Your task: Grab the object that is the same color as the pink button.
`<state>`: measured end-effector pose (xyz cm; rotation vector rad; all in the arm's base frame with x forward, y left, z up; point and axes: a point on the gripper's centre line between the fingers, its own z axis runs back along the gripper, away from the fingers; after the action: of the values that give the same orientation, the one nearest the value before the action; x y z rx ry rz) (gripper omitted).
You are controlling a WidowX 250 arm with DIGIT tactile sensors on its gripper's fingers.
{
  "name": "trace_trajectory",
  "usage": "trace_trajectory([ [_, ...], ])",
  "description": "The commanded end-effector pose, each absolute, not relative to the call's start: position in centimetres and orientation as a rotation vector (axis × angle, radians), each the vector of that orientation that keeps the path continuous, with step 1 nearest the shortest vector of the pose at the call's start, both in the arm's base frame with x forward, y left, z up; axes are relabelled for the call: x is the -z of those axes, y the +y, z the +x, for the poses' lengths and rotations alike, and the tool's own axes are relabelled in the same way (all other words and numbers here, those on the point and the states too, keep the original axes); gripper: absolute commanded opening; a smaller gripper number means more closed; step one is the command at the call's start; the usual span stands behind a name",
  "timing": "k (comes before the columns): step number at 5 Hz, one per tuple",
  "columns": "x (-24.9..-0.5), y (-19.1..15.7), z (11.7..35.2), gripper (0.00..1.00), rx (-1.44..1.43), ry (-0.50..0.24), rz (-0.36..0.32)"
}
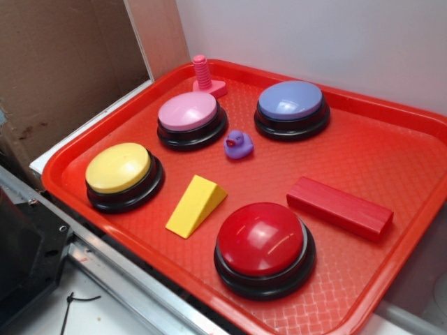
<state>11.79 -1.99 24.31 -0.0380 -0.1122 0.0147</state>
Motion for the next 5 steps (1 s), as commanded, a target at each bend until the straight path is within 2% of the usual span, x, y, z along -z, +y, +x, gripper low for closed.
trace_trajectory([
  [1,-24.3,-2.0,11.8,1.00,-0.015,-0.112,-0.038],
  [2,-23.8,-2.3,16.4,1.00,-0.002,-0.128,0.009],
  [3,-24.3,-2.2,12.3,1.00,-0.004,-0.132,-0.038],
  [4,-23.6,-1.2,7.3,1.00,0.089,-0.127,-0.066],
  [5,-22.0,-0.9,9.1,1.00,0.126,-0.086,0.001],
])
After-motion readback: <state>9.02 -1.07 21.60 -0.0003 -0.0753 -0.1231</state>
